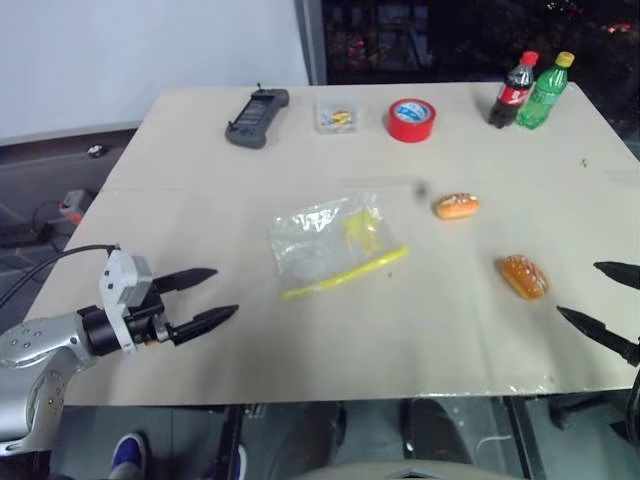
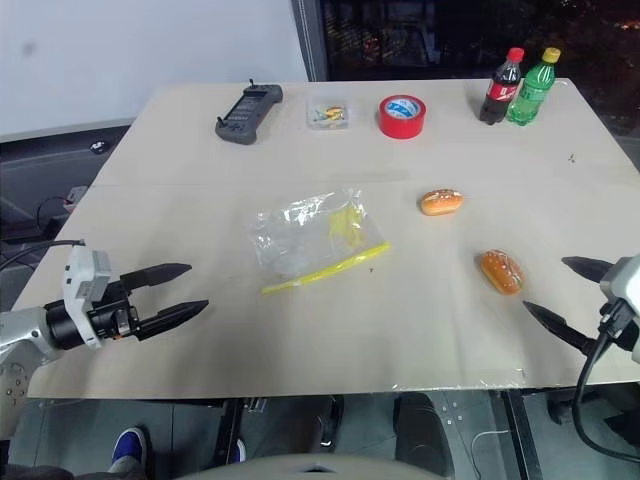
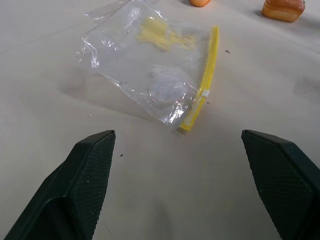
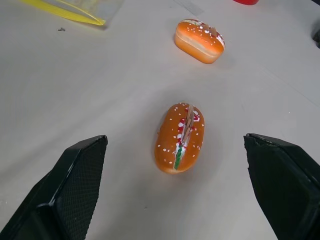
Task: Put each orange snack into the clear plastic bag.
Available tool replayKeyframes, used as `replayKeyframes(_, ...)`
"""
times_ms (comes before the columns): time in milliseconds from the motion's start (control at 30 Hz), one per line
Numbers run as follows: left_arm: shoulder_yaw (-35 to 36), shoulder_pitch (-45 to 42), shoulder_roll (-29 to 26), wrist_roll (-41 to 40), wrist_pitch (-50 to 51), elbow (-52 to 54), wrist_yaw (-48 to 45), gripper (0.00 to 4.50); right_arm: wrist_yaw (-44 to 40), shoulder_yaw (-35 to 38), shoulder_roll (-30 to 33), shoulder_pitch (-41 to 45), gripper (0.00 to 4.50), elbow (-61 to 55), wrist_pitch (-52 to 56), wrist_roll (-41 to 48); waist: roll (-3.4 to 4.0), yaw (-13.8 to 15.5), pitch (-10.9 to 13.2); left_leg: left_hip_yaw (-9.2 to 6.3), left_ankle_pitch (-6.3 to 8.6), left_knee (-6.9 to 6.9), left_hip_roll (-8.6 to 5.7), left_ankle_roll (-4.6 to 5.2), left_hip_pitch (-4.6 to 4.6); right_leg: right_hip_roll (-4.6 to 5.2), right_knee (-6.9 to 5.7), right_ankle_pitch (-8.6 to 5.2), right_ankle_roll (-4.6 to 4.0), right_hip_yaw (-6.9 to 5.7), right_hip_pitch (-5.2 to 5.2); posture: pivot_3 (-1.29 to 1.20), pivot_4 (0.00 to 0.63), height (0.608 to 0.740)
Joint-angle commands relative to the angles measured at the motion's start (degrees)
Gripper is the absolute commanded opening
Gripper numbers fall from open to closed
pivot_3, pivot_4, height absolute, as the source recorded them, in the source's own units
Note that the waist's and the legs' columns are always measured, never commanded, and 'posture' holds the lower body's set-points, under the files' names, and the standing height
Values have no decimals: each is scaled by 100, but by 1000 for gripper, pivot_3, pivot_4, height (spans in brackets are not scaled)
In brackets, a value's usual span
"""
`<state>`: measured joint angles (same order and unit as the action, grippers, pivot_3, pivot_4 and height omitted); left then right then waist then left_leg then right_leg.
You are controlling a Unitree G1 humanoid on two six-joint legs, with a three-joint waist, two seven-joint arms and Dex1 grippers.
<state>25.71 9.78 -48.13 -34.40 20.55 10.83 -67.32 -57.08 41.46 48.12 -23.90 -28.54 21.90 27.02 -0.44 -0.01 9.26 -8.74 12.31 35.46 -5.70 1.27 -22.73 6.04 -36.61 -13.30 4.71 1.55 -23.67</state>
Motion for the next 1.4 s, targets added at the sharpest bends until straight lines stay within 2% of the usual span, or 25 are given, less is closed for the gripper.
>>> replayKeyframes(33, 0, -55, 52, -124, 15, 325, 117, 4278, 28, 28, 98, 138, 4500, -36, 28, 70, 0, -1, 0, 0, 0, 0, 0, 0, 0, 0, 0, 0, 0, 0, 0, 0, 150, 740)
replayKeyframes(433, -53, -191, 418, -378, 391, 923, 862, 4278, 421, -489, 2, 733, 4500, -83, 209, 168, -4, 17, 4, 8, -2, 3, 0, 4, 0, -6, 0, 23, 3, 3, 1, 0, 150, 740)
replayKeyframes(567, -129, -315, 559, -385, 693, 987, 1415, 4278, 536, -785, 3, 1007, 4500, -189, 352, 290, -5, 32, 4, 7, -2, 4, 1, 4, 3, -10, -2, 22, 5, 3, 1, 0, 150, 740)
replayKeyframes(733, -156, -583, 467, -557, 1978, 926, 2417, 4278, 616, -1417, -6, 1521, 4500, -445, 617, 607, -7, 56, 5, 7, -3, 6, 0, 5, 4, -17, -5, 24, 6, 3, 1, 0, 150, 740)
replayKeyframes(900, -296, -1307, 240, -1218, 3194, -60, 2106, 4278, 484, -2188, 8, 1926, 4500, -691, 542, 656, -9, 75, 9, -1, -3, 9, -1, 5, 4, -29, -11, 15, 23, -4, 0, 0, 150, 740)
replayKeyframes(1067, -1216, -2589, 348, -811, 3269, -1644, 1546, 4278, 626, -2661, -152, 2165, 4500, -784, 338, 448, -18, 100, 14, -2, -4, 27, -10, 5, -3, -30, -14, 25, 7, -22, 4, 0, 150, 740)
replayKeyframes(1267, -2374, -3785, 918, -357, 3155, -3165, 440, 4278, 907, -2681, -216, 1994, 4500, -1118, 411, 388, -23, 82, 15, -14, -2, 37, -14, 3, -9, -25, -15, 27, 6, -16, 4, 0, 150, 740)
replayKeyframes(1400, -2638, -4319, 1363, -244, 3277, -3838, 83, 4278, 968, -2463, -184, 1708, 4500, -1288, 457, 429, -24, 83, 15, -14, -2, 40, -14, 2, -8, -25, -15, 27, 6, -15, 6, 0, 150, 740)
